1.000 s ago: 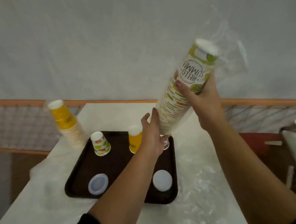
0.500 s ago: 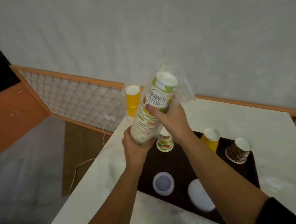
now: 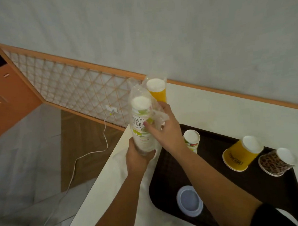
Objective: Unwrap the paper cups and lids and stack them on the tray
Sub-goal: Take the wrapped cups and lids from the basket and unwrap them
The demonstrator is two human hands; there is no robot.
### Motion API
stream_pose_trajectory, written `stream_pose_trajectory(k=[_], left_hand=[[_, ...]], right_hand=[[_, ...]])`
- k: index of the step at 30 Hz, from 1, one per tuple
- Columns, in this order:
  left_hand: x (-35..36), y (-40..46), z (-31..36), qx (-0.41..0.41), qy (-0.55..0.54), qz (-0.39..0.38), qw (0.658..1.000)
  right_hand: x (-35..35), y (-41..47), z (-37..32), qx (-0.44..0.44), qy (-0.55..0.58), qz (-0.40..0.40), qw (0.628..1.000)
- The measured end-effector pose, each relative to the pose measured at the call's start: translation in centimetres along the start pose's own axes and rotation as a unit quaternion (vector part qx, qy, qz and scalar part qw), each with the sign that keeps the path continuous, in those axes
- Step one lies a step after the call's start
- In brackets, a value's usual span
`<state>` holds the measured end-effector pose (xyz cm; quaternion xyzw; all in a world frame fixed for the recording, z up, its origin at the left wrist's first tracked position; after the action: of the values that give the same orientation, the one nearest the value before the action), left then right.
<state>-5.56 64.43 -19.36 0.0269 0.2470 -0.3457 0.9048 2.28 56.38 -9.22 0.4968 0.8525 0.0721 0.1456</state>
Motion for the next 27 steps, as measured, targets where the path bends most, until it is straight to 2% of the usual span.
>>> stream_pose_trajectory(k=[6,15,18,22,24,27], left_hand=[[0.5,0.4,0.0,0.066,0.019,-0.013,0.998],[0.7,-0.1,-0.3,0.054,0.037,-0.027,0.997],[0.4,-1.3,1.0,0.066,0.048,0.026,0.996],[0.3,-3.7,2.7,0.083,0.064,0.166,0.981],[0.7,-5.4,3.3,0.1,0.077,0.193,0.973],[1.6,-7.9,4.5,0.173,0.101,0.182,0.963]], right_hand=[[1.7,-0.2,1.1,-0.013,-0.029,-0.002,0.999],[1.4,-0.6,0.8,0.029,-0.037,0.009,0.999],[0.8,-1.1,-0.2,0.018,-0.027,0.013,0.999],[-0.8,-2.6,-1.6,0.008,-0.017,0.017,1.0],[-2.1,-3.4,-2.8,0.003,-0.015,0.028,0.999],[-4.7,-4.9,-4.5,-0.012,-0.015,0.05,0.999]])
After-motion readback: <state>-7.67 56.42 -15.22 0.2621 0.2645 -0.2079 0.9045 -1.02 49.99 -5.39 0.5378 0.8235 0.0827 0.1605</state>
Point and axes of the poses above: each hand's wrist, its own y-axis towards the middle knuckle, its own x-axis out of the palm, z = x × y, the point moved 1 cm from there along y, towards the middle knuckle, and after that the axes turned 9 degrees about y, right-handed, at the moved point
